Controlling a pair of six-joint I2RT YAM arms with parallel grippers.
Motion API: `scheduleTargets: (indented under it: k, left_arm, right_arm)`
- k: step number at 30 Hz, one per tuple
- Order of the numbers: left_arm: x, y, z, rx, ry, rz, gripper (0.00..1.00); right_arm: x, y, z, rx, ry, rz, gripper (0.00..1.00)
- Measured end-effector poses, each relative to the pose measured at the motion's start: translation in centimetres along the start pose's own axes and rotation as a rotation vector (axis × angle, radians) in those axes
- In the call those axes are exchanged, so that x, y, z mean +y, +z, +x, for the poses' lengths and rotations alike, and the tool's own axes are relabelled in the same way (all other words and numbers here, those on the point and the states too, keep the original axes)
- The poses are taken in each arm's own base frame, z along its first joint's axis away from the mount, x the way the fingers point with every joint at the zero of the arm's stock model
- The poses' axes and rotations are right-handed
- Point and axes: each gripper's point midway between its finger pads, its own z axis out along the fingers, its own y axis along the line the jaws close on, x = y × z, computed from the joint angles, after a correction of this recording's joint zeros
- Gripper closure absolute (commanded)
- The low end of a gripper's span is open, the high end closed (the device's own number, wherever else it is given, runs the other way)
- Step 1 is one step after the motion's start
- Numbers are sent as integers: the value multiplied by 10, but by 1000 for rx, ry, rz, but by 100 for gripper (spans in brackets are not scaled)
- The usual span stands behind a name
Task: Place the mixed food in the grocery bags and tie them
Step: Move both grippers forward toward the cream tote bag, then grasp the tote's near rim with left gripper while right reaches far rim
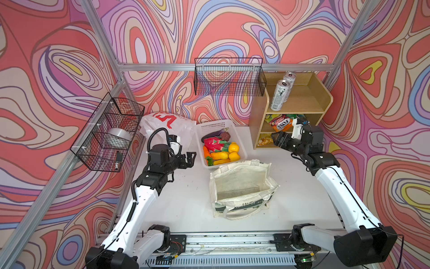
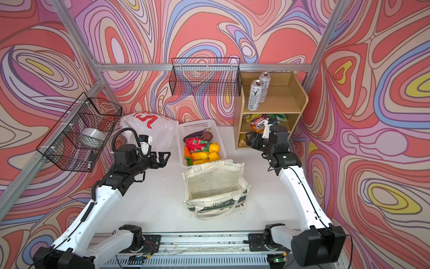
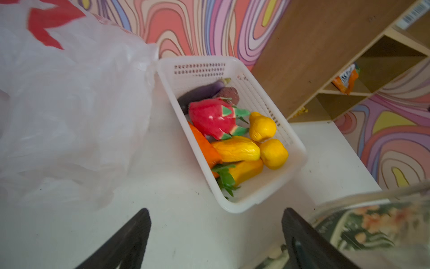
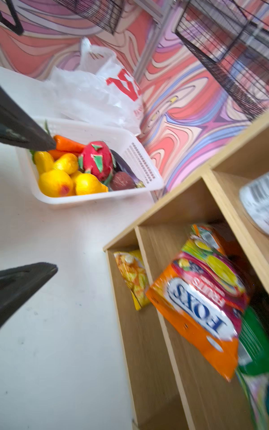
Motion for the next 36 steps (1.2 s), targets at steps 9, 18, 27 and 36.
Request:
scheduleTargets:
  k: [9, 18, 27, 36]
  left_arm:
    - [-109, -30, -24, 65, 215, 219, 9]
    - [-181, 20, -1, 242, 517, 289, 8]
    - [-196, 79, 15, 426, 671, 306, 6]
    - [-223, 92, 55, 582, 706, 450, 29]
  right_arm:
    - [35, -10, 23, 106, -35, -50, 24]
    - [32, -16, 22, 107, -40, -3, 23]
    - [23, -17, 25, 114, -46, 43, 22]
    - [22, -20, 21, 107, -54, 57, 22]
